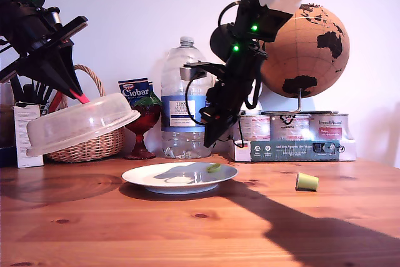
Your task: Lift the plastic dome with your left arm while removing the green coffee capsule from the plate using your right arm.
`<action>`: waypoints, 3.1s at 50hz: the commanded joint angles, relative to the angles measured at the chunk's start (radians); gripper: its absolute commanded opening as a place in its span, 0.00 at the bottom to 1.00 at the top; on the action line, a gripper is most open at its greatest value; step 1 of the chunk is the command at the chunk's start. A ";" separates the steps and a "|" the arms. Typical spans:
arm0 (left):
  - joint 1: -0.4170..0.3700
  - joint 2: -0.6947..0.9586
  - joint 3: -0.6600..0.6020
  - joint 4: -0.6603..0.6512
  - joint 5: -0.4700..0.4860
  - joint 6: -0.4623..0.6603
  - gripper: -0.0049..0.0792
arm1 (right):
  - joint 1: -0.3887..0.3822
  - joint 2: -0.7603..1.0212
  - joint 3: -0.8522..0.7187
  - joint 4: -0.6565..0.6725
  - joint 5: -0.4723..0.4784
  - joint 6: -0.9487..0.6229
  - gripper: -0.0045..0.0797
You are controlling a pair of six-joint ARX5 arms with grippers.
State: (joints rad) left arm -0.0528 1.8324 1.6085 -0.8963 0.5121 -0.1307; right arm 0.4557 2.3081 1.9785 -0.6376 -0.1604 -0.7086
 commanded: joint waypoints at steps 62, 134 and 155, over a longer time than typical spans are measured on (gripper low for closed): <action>-0.002 -0.021 0.017 0.007 0.004 0.008 0.03 | -0.008 0.106 0.001 0.038 -0.037 0.106 0.04; -0.002 -0.021 0.017 0.031 0.027 0.008 0.03 | 0.040 0.067 0.006 -0.122 0.409 -0.040 0.04; -0.006 -0.021 0.017 0.034 0.084 0.006 0.03 | 0.060 0.022 0.008 -0.374 0.784 -0.111 0.04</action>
State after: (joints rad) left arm -0.0528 1.8324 1.6085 -0.8738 0.5861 -0.1287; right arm 0.5240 2.3764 1.9953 -0.9848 0.6075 -0.8139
